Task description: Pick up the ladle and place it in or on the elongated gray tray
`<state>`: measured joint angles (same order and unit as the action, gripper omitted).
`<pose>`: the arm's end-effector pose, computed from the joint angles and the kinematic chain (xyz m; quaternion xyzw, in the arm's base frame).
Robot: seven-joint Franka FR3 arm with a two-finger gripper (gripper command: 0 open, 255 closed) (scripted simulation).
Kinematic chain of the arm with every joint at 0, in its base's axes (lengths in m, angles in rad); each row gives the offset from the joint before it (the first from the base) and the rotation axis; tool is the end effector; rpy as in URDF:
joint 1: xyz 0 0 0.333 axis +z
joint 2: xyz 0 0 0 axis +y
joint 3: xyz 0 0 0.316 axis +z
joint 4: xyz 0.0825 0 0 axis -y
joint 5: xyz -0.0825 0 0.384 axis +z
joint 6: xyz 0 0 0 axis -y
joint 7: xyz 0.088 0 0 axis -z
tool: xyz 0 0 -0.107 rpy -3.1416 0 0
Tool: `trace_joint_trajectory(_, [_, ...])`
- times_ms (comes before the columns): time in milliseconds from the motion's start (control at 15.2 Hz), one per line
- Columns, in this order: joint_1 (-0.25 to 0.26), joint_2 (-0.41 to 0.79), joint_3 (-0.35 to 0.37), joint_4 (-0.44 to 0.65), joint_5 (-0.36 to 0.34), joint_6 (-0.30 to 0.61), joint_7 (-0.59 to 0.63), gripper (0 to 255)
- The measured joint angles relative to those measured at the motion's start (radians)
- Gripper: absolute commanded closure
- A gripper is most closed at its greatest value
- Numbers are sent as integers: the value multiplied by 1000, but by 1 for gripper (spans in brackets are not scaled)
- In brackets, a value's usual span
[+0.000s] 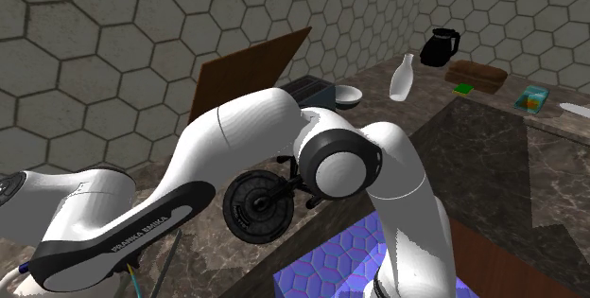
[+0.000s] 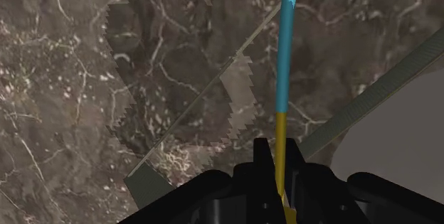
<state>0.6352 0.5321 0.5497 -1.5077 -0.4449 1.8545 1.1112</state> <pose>0.3390 0.5902 0.3833 0.9923 0.0861 0.0472 0.0757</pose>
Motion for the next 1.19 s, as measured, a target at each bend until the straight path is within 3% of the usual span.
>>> trace_joint_trajectory(66, [0, 0, 0, 0, 0, 0, 0, 0])
trace_joint_trajectory(462, [0, 0, 0, 0, 0, 0, 0, 0])
trace_joint_trajectory(792, [23, -12, 11, 92, 15, -100, -12, 0])
trace_joint_trajectory(1188, [23, -15, 12, 104, 18, -115, -17, 0])
